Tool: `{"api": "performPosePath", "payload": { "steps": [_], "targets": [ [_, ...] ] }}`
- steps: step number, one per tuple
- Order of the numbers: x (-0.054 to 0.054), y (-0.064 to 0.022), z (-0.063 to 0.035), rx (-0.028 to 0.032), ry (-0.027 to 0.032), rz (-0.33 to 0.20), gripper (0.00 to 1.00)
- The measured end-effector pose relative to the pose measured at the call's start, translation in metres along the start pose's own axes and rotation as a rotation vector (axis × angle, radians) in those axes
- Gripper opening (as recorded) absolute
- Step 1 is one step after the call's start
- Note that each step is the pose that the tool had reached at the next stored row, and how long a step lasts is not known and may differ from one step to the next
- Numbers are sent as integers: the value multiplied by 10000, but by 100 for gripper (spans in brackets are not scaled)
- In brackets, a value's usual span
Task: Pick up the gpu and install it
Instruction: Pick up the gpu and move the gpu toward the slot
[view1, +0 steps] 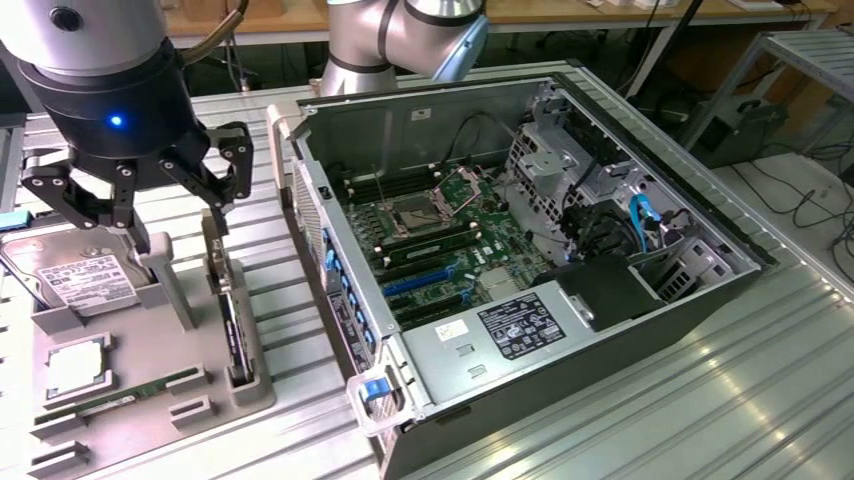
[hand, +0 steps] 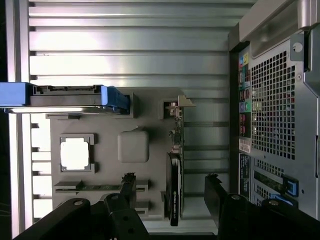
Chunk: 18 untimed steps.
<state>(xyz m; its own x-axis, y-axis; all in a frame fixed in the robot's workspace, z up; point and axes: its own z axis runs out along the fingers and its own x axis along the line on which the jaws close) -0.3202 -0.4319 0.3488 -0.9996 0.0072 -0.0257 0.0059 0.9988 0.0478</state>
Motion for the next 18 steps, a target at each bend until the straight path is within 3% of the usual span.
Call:
{"api": "performPosePath", "payload": {
  "steps": [13, 18],
  "targets": [
    [2, -19, 89, -2, 2, -9, 66],
    [0, -63, 114, -2, 16, -24, 66]
  ]
}}
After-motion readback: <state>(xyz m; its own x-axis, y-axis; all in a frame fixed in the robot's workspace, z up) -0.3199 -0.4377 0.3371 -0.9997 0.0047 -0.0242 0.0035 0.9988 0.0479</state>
